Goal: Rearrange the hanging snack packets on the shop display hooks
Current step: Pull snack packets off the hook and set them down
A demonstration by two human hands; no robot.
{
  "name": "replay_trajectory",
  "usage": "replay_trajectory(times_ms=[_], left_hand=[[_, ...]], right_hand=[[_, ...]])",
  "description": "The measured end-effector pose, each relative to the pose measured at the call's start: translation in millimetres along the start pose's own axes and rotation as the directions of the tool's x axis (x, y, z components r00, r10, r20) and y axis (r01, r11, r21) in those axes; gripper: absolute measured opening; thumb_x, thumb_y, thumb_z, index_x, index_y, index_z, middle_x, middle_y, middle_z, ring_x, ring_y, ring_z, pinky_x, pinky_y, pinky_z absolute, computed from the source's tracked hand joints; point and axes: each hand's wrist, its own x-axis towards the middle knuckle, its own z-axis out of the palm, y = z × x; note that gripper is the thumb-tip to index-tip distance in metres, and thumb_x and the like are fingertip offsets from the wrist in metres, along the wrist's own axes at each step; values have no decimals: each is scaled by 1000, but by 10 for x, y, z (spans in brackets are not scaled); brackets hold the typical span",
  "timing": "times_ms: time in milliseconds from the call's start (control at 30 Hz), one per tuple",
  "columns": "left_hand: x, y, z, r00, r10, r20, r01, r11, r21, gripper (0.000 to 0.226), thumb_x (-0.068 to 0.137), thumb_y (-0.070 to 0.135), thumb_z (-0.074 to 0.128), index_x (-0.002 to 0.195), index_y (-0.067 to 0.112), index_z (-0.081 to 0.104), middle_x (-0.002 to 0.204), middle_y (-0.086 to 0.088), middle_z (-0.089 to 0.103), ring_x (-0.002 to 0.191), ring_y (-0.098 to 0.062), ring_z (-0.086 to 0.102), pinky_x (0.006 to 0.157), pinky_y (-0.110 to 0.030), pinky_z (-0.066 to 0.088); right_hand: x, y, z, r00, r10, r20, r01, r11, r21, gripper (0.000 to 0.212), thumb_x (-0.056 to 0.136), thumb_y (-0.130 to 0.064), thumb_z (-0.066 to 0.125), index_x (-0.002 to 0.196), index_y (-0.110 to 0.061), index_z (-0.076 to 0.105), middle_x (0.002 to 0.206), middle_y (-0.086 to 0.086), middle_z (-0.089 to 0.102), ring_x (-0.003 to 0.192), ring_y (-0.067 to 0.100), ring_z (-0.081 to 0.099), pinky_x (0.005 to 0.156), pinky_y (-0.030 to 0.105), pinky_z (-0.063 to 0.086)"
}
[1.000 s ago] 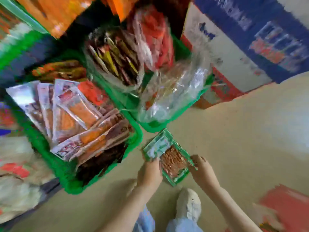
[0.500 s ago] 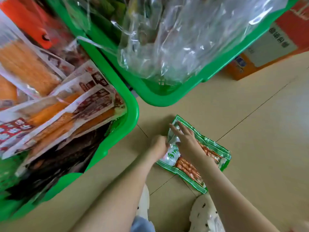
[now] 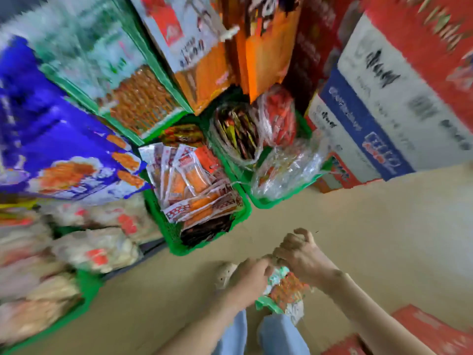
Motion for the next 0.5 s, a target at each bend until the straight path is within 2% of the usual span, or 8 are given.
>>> replay_trajectory(times_ms=[67, 133, 200, 267, 333, 400, 500], left_hand=[[-523, 232, -425, 996, -27, -89, 29, 999, 27, 25, 97, 31, 43, 108, 16, 59, 111, -15, 63, 104, -33, 57, 74, -37, 40], [-954, 418, -849, 977, -23, -211, 36, 998, 58, 30, 97, 33, 42, 118, 19, 57, 117, -14, 62, 108, -33, 57, 81, -37, 45], [-1322, 545, -1237, 937, 19, -348, 14, 996, 94, 29, 97, 31, 43, 118, 17, 57, 111, -16, 63, 104, -33, 58, 76, -37, 44], [-1609, 605, -1531, 890, 78, -449, -49, 996, 76, 25, 97, 28, 46, 109, 10, 58, 101, -19, 64, 97, -34, 60, 65, -36, 37], [-1815, 580, -1783, 859, 91, -503, -84, 996, 38, 25, 97, 29, 46, 106, 9, 58, 95, -20, 64, 90, -34, 61, 60, -34, 29], [-1958, 504, -1989, 837, 73, -543, -73, 997, 23, 27, 97, 33, 47, 108, 13, 59, 93, -19, 64, 89, -34, 61, 61, -36, 35], [-2084, 339, -2265, 838, 50, -544, -60, 998, 0, 28, 97, 34, 45, 108, 11, 58, 90, -19, 64, 88, -35, 60, 62, -37, 38]], right_hand=[[43, -223, -707, 996, -16, -84, 17, 1000, 8, 26, 83, -39, 41, 67, -28, 59, 59, -14, 55, 75, 8, 49, 79, 32, 28], [126, -416, -1332, 990, 7, -143, -4, 1000, 20, 28, 81, -38, 41, 64, -27, 60, 58, -14, 57, 74, 8, 51, 77, 32, 28], [222, -625, -1848, 988, 38, -151, -27, 997, 75, 28, 80, -37, 41, 66, -27, 63, 59, -12, 59, 71, 10, 55, 77, 33, 27], [334, -770, -2213, 989, 59, -137, -44, 993, 110, 35, 84, -40, 37, 75, -23, 66, 67, -7, 63, 74, 16, 59, 79, 36, 27], [474, -901, -2489, 992, 57, -114, -37, 984, 175, 34, 87, -40, 36, 85, -21, 64, 74, 0, 65, 79, 21, 60, 79, 40, 27], [651, -1032, -2672, 992, 49, -114, -23, 977, 213, 24, 90, -36, 40, 88, -22, 59, 75, 3, 64, 79, 22, 57, 76, 37, 24], [949, -1206, -2793, 989, 76, -130, -31, 948, 317, 25, 94, -32, 45, 90, -16, 64, 74, 1, 62, 76, 20, 55, 80, 36, 25]])
